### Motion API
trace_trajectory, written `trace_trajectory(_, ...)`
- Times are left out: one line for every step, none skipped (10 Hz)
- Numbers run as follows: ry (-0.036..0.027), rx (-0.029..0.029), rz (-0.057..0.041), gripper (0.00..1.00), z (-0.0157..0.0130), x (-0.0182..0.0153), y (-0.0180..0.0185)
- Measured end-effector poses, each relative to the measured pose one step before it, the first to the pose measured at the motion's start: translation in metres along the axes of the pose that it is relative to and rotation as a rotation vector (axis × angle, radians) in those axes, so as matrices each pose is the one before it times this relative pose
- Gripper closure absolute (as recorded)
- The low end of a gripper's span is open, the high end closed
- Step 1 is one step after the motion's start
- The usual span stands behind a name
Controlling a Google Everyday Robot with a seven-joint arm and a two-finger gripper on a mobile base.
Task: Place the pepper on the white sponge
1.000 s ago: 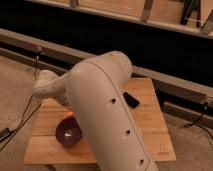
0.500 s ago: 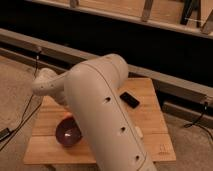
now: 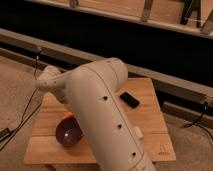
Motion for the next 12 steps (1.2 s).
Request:
trace_trajectory(0.012,0.00714,-0.03178,0.35,0.00556,-0.00021,-0.00219)
trace_trajectory(0.00596,0.00758,-0.0226,0.35,0.00339,-0.00237,-0.00107)
trace_trajectory(0.00291,0.01109,-0.0203,0.35,0.0031,-0.00444,-0.00068)
trace_trajectory(-0.00116,0.00873,-0.01133,0.35,0.00174,-0.00429,-0.00027)
trace_trajectory(-0.00522,0.0078,-0.00801,0.35,0.00286,-0.00571,0.00096)
trace_trajectory(-0.00589,0.00459,-0.00132,0.35,0.00194,-0.00414,0.00141)
trace_trajectory(-0.00471,0.00265,0.00023,0.35,0.00145,-0.00251,0.00112)
trace_trajectory(-0.00552,0.00128,0.00022,0.35,0.00241,-0.00235,0.00218)
trace_trajectory(-0.00306,-0.00152,-0.00002,0.35,0.00196,-0.00127,0.002)
trace_trajectory(-0.00373,-0.00296,-0.00029,0.35,0.00249,-0.00152,0.00264)
trace_trajectory(-0.00369,-0.00259,0.00211,0.35,0.00348,-0.00143,0.00195)
trace_trajectory(-0.00381,-0.00135,0.00272,0.35,0.00127,-0.00159,0.00067)
